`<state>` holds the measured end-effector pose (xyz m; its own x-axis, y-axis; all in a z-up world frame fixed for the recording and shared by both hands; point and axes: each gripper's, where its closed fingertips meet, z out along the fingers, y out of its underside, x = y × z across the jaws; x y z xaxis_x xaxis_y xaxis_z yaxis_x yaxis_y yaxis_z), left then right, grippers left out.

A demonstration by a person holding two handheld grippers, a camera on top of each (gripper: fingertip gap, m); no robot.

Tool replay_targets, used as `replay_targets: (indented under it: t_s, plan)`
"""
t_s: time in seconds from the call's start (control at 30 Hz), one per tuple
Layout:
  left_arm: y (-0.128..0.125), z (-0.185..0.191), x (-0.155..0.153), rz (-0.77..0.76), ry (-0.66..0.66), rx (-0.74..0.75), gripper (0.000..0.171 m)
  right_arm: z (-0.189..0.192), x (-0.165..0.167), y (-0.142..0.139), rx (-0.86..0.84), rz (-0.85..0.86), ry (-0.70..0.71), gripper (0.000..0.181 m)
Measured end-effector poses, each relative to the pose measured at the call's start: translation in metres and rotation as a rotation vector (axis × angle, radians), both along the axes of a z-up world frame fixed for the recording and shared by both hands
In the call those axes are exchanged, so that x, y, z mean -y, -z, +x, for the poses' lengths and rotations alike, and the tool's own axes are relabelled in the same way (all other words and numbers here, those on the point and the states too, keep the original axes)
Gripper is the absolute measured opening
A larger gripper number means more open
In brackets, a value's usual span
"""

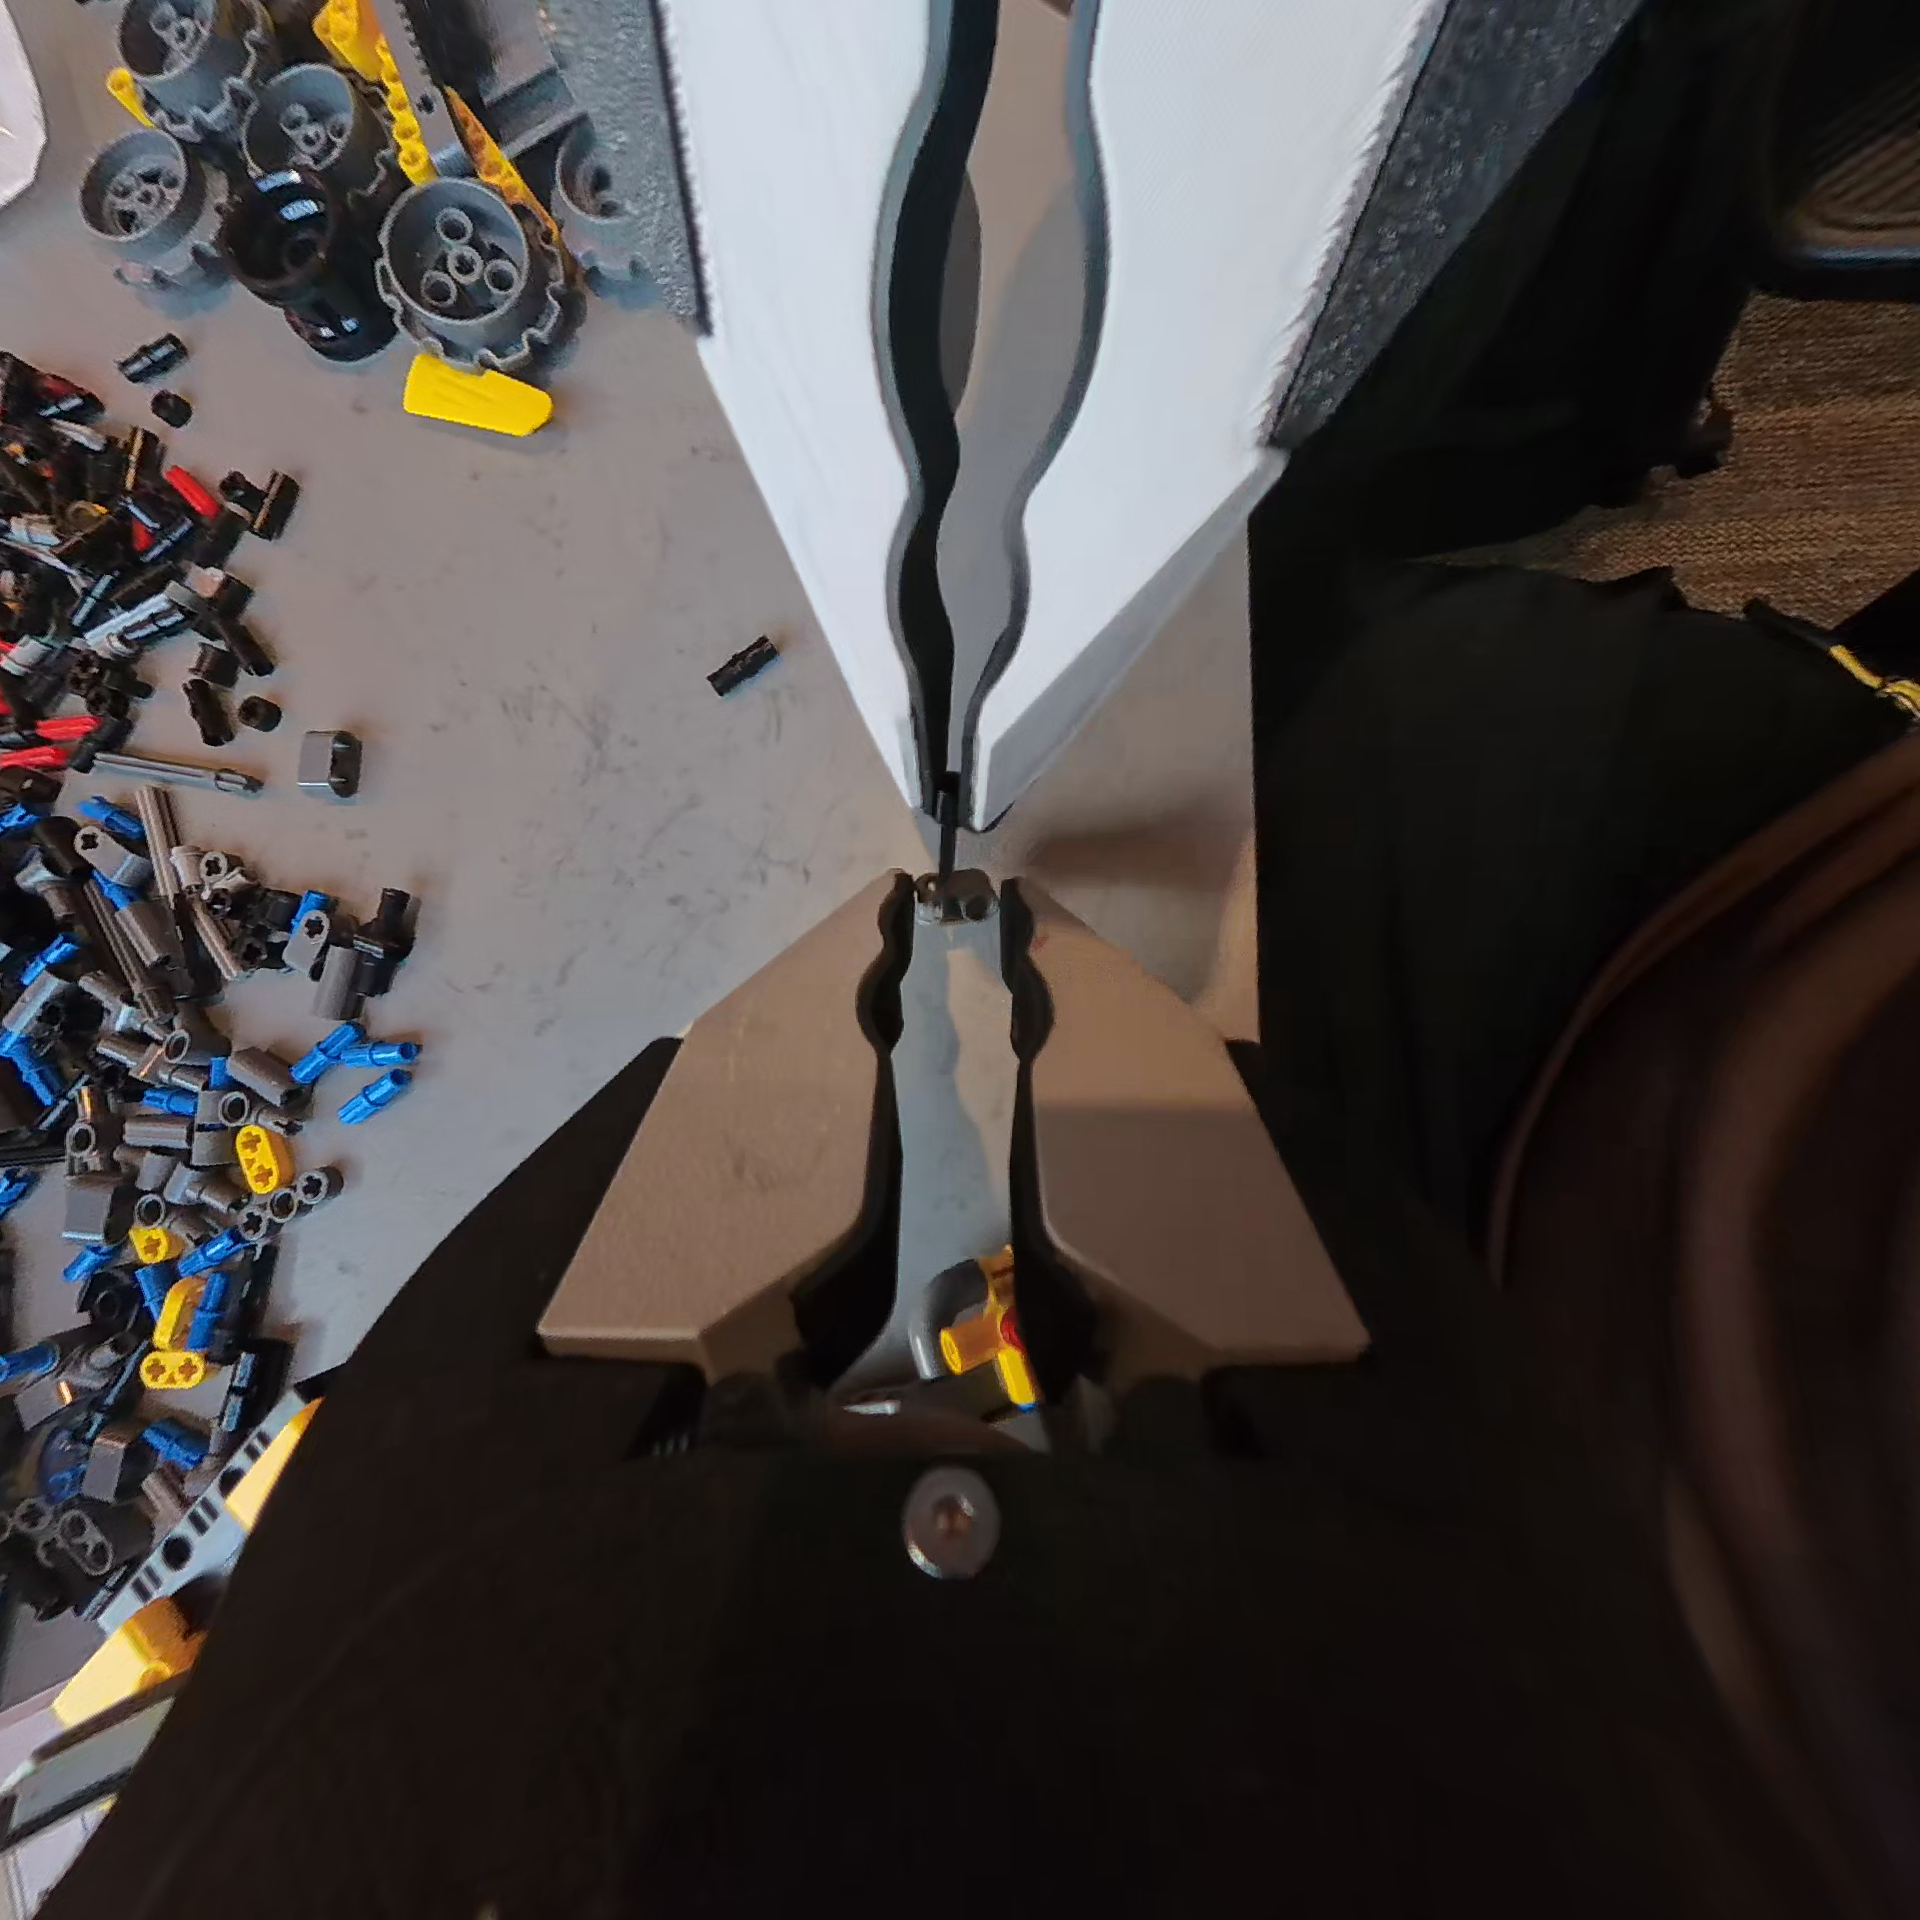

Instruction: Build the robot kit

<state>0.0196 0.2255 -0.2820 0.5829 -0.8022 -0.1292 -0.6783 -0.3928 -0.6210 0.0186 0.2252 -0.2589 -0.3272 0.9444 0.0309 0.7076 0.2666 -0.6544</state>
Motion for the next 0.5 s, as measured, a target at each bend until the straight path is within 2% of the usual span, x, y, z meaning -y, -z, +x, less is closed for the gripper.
replay_targets:
  t_s: [0.27,0.5]
  plan:
    - [-0.016,0.007,0.002,0.024,0.014,0.054,0.013,0.004,0.003,-0.011,-0.072,-0.052,0.01,0.001]
    - [0.003,0.002,0.0,-0.018,0.002,0.011,0.013,0.004,-0.004,0.002,-0.066,-0.059,0.035,0.001]
